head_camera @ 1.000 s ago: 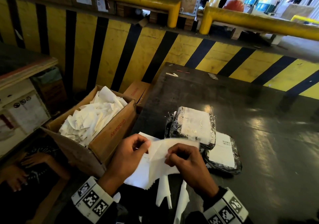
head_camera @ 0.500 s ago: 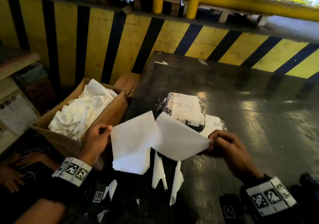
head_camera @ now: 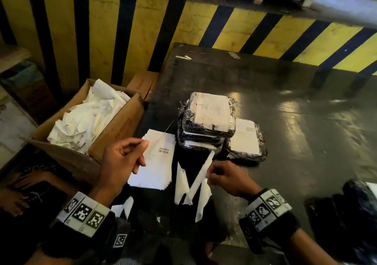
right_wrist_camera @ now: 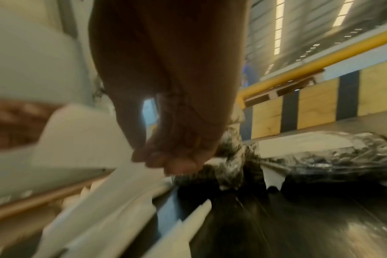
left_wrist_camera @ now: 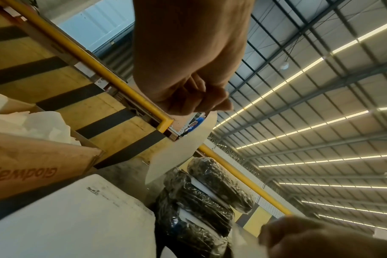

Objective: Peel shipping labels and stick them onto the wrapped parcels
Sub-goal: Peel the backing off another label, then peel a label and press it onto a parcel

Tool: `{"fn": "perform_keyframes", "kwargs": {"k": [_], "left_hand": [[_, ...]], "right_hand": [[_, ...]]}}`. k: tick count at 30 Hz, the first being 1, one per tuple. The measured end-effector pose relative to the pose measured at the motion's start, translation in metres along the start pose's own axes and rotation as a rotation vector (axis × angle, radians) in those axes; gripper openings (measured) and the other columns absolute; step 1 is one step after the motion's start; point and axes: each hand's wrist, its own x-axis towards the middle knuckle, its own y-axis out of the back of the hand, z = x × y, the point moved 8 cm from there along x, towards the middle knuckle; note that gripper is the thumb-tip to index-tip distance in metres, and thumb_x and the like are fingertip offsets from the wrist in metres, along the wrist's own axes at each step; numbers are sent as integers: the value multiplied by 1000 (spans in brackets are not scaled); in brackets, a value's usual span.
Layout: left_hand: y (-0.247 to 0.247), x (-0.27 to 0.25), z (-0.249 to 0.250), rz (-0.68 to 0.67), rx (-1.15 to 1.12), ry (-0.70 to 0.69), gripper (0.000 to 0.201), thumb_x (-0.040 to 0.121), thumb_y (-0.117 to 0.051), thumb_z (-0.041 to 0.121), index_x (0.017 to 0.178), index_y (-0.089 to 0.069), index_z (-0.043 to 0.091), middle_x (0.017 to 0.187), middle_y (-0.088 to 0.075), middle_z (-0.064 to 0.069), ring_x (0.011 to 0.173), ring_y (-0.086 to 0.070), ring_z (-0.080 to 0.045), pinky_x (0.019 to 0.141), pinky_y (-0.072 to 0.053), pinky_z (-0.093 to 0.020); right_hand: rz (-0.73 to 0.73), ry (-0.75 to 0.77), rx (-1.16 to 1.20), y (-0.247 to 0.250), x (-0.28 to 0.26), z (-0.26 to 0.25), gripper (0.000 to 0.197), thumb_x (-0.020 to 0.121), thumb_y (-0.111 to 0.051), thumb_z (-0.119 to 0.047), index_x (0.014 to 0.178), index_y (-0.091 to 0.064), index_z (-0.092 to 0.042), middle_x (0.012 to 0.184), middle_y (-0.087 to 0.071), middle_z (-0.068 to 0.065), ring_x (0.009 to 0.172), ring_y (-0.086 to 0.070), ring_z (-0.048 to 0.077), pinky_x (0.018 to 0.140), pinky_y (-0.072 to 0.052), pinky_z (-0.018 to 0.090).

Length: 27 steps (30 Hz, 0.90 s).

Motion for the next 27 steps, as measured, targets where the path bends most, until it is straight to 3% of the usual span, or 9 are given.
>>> {"fn": "perform_keyframes", "kwargs": {"k": [4, 6, 9, 12, 15, 17, 19, 22, 27], "left_hand": [[-2, -13, 3, 1, -44, 54, 8, 86, -62, 14, 83, -68, 8, 55, -66, -8, 37, -51, -14, 40, -40, -20], [-4, -21, 12, -3, -52, 52, 11, 85, -62, 14, 81, -68, 6, 57, -67, -8, 41, -55, -16, 42, -43, -19], [-7, -35, 36, 3, -32, -4, 15, 83, -63, 19, 77, -69, 6, 60, -69, -8, 46, -59, -18, 47, -48, -21], [-18, -44, 74, 36, -45, -103, 17, 78, -63, 21, 73, -70, 6, 61, -69, -8, 46, -60, -18, 48, -49, -22], [-46, -44, 99, 40, -69, -190, 18, 76, -65, 22, 72, -70, 5, 63, -70, -8, 46, -60, -18, 48, -48, -21], [-75, -45, 108, 11, -51, -249, 18, 80, -70, 29, 74, -72, 12, 66, -71, -5, 49, -62, -16, 52, -49, -18], [-110, -49, 113, -51, 22, -306, 15, 78, -68, 36, 77, -72, 22, 69, -72, 5, 54, -65, -11, 58, -49, -15], [-163, -56, 107, -153, 94, -346, 10, 75, -65, 38, 79, -71, 31, 73, -71, 16, 62, -67, -4, 64, -50, -12], [-226, -71, 97, -299, 148, -309, 29, 71, -66, 46, 93, -70, 29, 78, -71, 12, 69, -67, -7, 63, -51, -17]], "right_hand": [[-177, -41, -203, -36, 11, 11, 19, 89, -59, -13, 70, -59, -15, 82, -71, 18, 43, -50, -12, 49, -38, 4], [-179, -61, -288, -41, 16, 20, 29, 87, -62, -20, 61, -51, -21, 80, -71, 15, 44, -50, -9, 48, -37, 6], [-127, -69, -294, -34, 16, 17, 38, 82, -68, -37, 54, -46, -23, 60, -61, 1, 46, -48, 0, 45, -34, 12], [21, 56, 125, -4, 2, -26, 39, 87, -60, -39, 56, -55, -16, 51, -56, -3, 44, -50, 4, 50, -42, 19], [165, 139, 589, 49, -17, -71, 48, 83, -51, -46, 73, -64, -1, 64, -59, 12, 59, -54, 16, 59, -46, 24], [217, 131, 748, 77, -26, -81, 59, 75, -53, -54, 86, -65, 3, 72, -60, 12, 65, -56, 21, 62, -48, 28], [319, 169, 770, 101, -33, -79, 47, 77, -61, -45, 86, -65, 2, 69, -62, 9, 62, -57, 20, 58, -49, 29], [480, 189, 793, 131, -47, -53, 11, 85, -64, -11, 80, -63, -2, 61, -61, 5, 52, -57, 13, 50, -50, 23], [606, 184, 708, 174, -78, -2, 10, 87, -59, -4, 86, -60, 6, 79, -65, 18, 61, -58, 14, 56, -52, 27]]}}
